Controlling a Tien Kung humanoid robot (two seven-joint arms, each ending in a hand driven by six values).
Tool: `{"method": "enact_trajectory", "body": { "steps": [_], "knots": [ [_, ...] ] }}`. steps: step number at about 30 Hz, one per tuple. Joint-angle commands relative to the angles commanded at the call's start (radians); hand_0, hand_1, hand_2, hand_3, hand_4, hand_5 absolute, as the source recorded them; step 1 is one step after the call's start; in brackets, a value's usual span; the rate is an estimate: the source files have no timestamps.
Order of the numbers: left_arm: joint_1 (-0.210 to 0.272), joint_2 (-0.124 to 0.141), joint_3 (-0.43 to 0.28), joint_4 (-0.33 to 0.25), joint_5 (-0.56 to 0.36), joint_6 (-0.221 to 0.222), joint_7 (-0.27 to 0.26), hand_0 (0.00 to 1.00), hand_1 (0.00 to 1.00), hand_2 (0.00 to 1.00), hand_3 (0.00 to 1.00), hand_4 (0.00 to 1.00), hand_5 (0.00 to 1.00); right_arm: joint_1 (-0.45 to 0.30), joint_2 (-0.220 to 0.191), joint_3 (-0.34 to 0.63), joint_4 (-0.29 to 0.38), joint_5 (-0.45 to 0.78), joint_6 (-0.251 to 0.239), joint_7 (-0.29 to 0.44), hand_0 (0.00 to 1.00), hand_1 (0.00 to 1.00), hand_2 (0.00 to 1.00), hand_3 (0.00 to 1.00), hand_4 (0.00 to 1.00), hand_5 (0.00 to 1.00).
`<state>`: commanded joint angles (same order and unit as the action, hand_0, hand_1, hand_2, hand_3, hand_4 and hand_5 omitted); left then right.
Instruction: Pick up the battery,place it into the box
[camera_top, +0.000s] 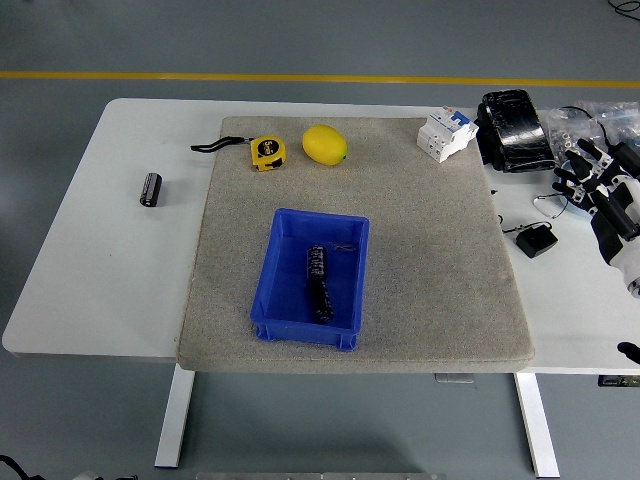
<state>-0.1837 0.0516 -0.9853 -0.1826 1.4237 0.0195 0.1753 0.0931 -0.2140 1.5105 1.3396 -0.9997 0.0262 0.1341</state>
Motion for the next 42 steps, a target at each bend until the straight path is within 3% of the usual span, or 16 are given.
{"method": "enact_trajectory", "body": {
  "steps": [4, 5, 10, 42],
  "knots": [
    [0.000, -0.002, -0.006, 0.002, 0.004, 0.000, -0.003, 0.609, 0.568, 0.673, 0.684, 0.697, 0.703, -0.053, 0.008, 0.033, 0.048, -0.011, 0.000, 0.007, 0.750, 0.749, 0.840, 0.875, 0.998, 0.672],
    [-0.001, -0.003, -0.009, 0.003, 0.007, 0.000, -0.004, 0.616, 0.574, 0.674, 0.683, 0.696, 0.704, -0.061, 0.009, 0.041, 0.057, -0.012, 0.000, 0.007, 0.754, 0.748, 0.835, 0.873, 0.998, 0.710],
    [-0.004, -0.004, -0.010, 0.003, 0.014, -0.004, -0.004, 0.616, 0.574, 0.674, 0.683, 0.696, 0.704, -0.070, 0.014, 0.073, 0.081, -0.010, 0.000, 0.002, 0.754, 0.748, 0.835, 0.873, 0.998, 0.710],
    [-0.010, -0.004, 0.004, 0.003, -0.008, -0.006, -0.005, 0.629, 0.581, 0.685, 0.696, 0.706, 0.713, -0.053, 0.011, 0.072, 0.095, -0.051, 0.027, -0.027, 0.747, 0.743, 0.831, 0.861, 0.998, 0.756]
  ]
}}
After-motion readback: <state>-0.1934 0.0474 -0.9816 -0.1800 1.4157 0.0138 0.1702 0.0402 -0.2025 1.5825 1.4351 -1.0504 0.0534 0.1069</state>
